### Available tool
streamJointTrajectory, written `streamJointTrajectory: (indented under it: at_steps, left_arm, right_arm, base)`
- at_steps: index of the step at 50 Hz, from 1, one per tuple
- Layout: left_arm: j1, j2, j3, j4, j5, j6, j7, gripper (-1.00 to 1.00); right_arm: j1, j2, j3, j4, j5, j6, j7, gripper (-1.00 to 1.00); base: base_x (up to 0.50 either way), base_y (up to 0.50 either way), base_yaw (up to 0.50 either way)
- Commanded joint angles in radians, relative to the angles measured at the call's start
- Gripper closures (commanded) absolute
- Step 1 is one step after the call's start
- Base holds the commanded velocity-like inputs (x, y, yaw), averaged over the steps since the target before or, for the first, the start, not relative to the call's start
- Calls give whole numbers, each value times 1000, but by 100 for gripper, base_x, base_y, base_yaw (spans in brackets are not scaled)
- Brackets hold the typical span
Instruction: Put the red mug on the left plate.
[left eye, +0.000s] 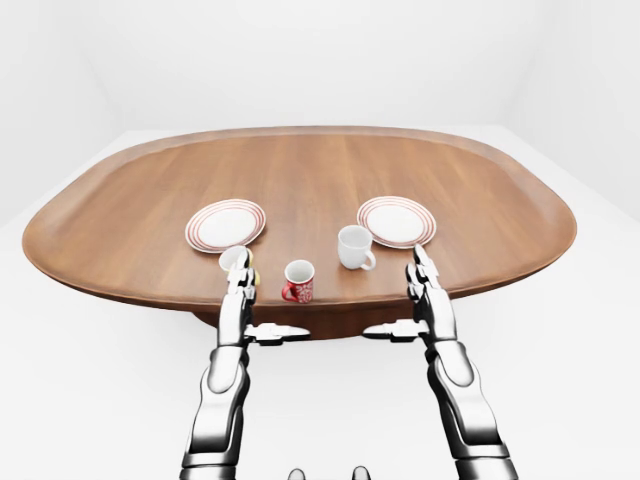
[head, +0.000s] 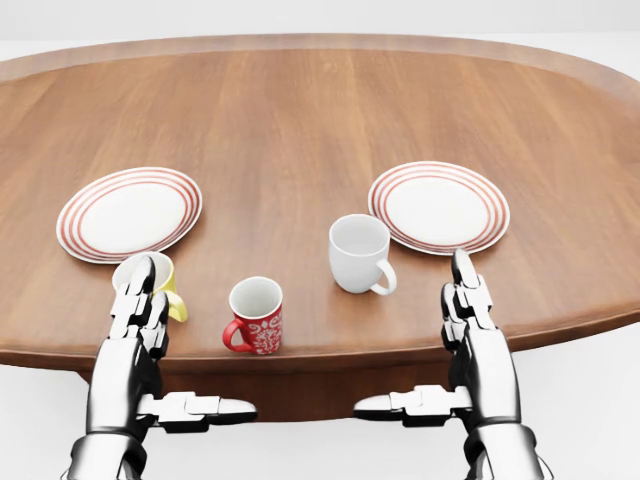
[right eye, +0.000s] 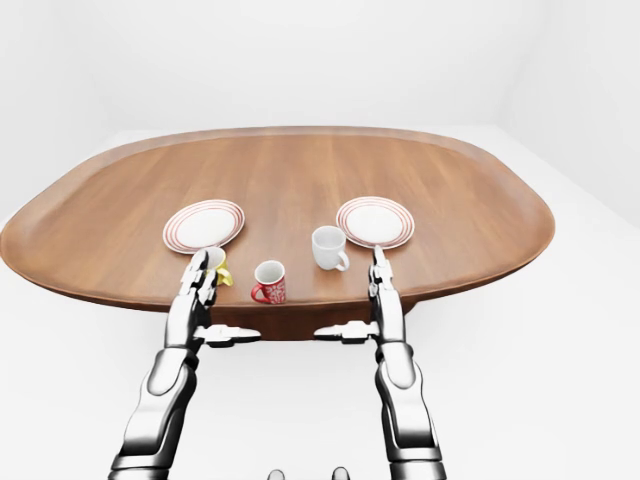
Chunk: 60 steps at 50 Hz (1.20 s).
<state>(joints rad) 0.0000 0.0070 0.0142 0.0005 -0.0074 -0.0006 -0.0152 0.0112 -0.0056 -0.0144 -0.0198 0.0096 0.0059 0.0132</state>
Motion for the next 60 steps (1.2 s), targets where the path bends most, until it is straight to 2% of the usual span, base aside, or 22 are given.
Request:
streamJointTrajectory:
  at_steps: [1,10,16,18,20,22,23,25,27,28,30,33,37,41,56,60]
  left_arm:
    - [1,11,22,-2,-13,0,-25,-100]
    - [-3,10,19,8,-12,0,-24,-100]
    - [0,8,12,2,-6,3,-23,-100]
    - [45,4,10,-78,0,13,-13,-100]
    - [93,1,7,-155,10,10,-5,-100]
    - [162,-1,4,-257,11,6,-11,-100]
    - [233,-5,12,-357,-5,2,-16,-100]
    - [303,-11,21,-440,-10,-20,-22,-100]
    - [393,-22,34,-532,-23,-70,-36,-100]
    - [443,-30,46,-573,-28,-87,-42,-100]
    - [530,-53,79,-630,-50,-87,-64,-100]
    - [563,-74,106,-650,-72,-87,-98,-100]
    - [535,-101,132,-640,-68,-87,-120,-100]
    - [529,-113,128,-632,-49,-87,-129,-100]
    - [505,-109,122,-616,-37,-87,-123,-100]
    - [511,-107,118,-620,-40,-87,-123,-100]
  right_arm:
    - [29,-8,-16,-49,14,8,27,-100]
    - [24,-7,-13,-38,15,7,34,-100]
    - [37,-5,-8,-63,12,22,36,-100]
    - [125,0,18,-210,3,51,44,-100]
    - [212,3,45,-340,-20,56,40,-100]
    - [344,-3,95,-506,-63,30,31,-100]
    - [474,-16,143,-627,-112,-25,7,-100]
    - [576,-46,182,-696,-128,-93,-37,-100]
    - [667,-79,209,-743,-139,-93,-93,-100]
    - [702,-90,218,-757,-153,-93,-129,-100]
    - [729,-120,242,-769,-168,-93,-170,-100]
    - [713,-145,260,-767,-167,-93,-197,-100]
    - [724,-179,285,-776,-178,-93,-234,-100]
    - [730,-204,290,-777,-167,-93,-256,-100]
    - [712,-210,292,-773,-161,-93,-261,-100]
    - [684,-211,313,-771,-197,-93,-250,-100]
  base:
    - [0,0,0]
    - [0,0,0]
    - [0,0,0]
    - [0,0,0]
    - [0,0,0]
    - [0,0,0]
    - [0,0,0]
    - [0,0,0]
    - [0,0,0]
    - [0,0,0]
    - [0,0,0]
    - [0,0,0]
    - [0,0,0]
    - [0,0,0]
    - [0,0,0]
    - [0,0,0]
